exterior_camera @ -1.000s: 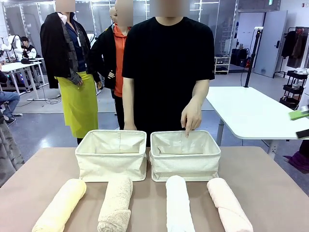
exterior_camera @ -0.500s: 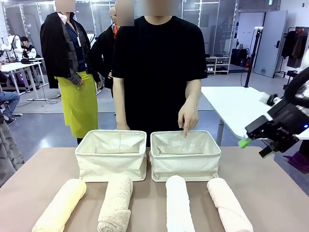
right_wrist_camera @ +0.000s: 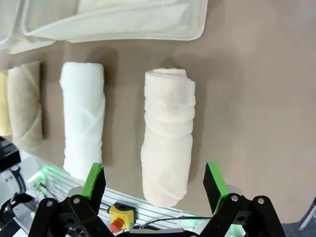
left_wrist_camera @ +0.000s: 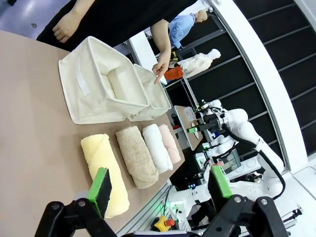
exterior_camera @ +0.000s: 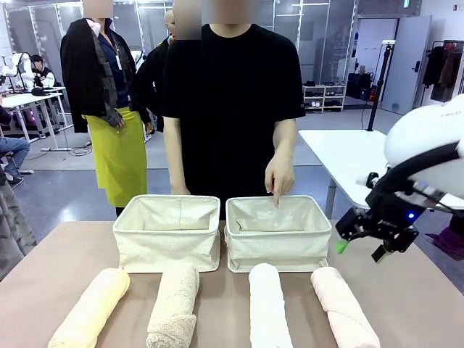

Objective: Divide the towels into two baskets.
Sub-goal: Pick up one hotel-folded towel and place it in the Fabric basket indicated by the person.

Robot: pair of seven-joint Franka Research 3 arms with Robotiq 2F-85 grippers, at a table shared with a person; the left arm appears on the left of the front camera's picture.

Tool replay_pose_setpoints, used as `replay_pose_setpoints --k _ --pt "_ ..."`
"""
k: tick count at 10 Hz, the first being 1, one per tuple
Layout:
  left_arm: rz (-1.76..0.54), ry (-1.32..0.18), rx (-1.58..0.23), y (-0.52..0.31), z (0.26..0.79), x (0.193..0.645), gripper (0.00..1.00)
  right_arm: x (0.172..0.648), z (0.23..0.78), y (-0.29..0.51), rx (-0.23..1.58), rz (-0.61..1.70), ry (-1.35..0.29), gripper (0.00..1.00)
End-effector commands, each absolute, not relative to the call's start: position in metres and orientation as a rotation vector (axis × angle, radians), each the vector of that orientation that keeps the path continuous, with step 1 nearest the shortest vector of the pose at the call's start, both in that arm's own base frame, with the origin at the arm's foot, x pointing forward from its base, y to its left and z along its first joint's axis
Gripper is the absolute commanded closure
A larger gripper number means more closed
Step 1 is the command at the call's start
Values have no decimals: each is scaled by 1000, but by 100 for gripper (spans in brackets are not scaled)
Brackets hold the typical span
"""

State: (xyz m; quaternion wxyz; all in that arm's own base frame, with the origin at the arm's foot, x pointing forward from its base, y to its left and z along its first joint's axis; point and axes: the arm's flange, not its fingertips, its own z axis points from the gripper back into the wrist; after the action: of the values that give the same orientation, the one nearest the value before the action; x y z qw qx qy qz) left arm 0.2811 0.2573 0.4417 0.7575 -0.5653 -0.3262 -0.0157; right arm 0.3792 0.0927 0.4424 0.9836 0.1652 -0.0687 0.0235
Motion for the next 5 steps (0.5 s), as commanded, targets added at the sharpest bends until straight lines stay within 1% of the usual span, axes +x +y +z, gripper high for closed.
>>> replay_pose_setpoints --k 1,3,5 --pt "-39 -719 -1242 259 442 278 0 377 427 113 214 6 -148 0" --pt "-39 -719 -1242 259 442 278 0 373 407 124 126 11 -157 0" --pt "-39 -719 -1242 259 442 278 0 372 391 134 122 16 -153 0"
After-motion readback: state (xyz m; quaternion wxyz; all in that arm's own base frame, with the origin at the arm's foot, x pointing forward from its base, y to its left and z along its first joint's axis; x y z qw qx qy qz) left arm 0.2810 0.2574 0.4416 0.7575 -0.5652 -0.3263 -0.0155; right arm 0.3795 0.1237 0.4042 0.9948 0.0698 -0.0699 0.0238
